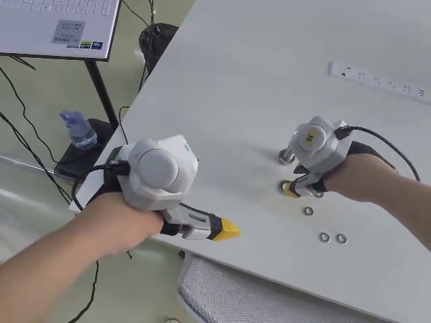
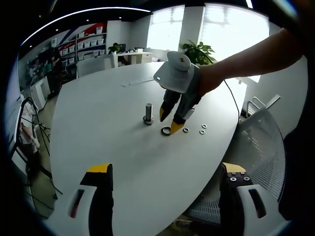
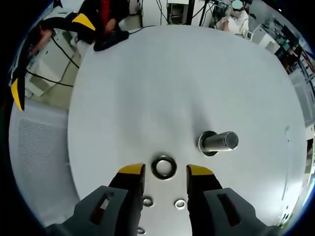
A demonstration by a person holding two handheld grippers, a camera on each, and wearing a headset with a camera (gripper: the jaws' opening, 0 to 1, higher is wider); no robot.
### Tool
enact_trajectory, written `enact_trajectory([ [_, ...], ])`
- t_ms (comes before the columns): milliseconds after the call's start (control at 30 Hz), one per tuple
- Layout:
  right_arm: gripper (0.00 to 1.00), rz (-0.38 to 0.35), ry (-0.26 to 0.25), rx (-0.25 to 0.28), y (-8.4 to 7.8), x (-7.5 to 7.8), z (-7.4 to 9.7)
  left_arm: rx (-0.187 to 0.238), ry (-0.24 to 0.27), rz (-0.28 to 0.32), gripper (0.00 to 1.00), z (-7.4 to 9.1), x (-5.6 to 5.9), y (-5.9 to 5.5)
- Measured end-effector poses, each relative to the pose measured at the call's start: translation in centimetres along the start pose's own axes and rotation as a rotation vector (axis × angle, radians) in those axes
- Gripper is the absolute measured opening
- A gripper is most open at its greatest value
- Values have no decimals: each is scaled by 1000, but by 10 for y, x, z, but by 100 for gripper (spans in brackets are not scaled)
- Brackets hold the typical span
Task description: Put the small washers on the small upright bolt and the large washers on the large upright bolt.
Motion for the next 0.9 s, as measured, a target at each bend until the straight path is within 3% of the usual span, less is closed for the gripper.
enact_trajectory([
  [700, 34, -28, -21, -23, -7, -2, -9, 2, -19, 6, 88, -1, 3, 0],
  [900, 32, -41, 1, -33, -7, -3, -9, -12, -20, 3, 88, -3, 2, -3],
])
Point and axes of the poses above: the centre of the closed fingertips' face, and the gripper's own axes: z roughly backward along the fingers, x roughly to its right, y roughly out of its top, the point moved 3 cm from there along z, roughly backward along the fingers, and after that the axes turned 13 degrees about -y, right-handed, at the moved point
